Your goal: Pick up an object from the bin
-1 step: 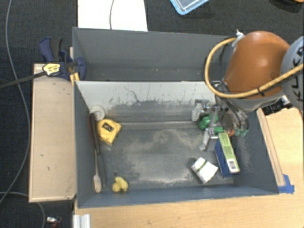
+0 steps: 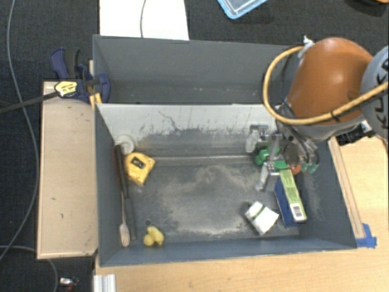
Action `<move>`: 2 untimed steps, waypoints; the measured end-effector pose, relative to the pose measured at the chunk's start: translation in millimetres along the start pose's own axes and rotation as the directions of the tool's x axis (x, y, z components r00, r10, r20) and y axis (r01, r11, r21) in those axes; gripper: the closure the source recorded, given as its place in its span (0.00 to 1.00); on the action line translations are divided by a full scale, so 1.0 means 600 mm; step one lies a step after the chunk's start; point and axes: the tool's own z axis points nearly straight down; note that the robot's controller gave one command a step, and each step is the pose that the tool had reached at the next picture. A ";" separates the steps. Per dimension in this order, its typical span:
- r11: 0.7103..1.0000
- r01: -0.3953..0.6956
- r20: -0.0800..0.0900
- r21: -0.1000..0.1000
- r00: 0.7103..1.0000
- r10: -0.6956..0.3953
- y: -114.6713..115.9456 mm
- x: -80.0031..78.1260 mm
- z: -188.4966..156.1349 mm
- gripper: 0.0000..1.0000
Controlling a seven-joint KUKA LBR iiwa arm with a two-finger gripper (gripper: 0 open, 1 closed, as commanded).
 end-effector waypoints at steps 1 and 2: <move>0.995 0.100 0.004 0.000 0.995 -0.100 -0.019 0.025 0.069 0.00; 0.941 0.338 0.008 0.003 0.941 -0.338 -0.080 0.043 0.194 0.00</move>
Offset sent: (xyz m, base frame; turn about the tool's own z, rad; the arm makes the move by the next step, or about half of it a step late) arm -0.0256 -0.0485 -0.1156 -0.3457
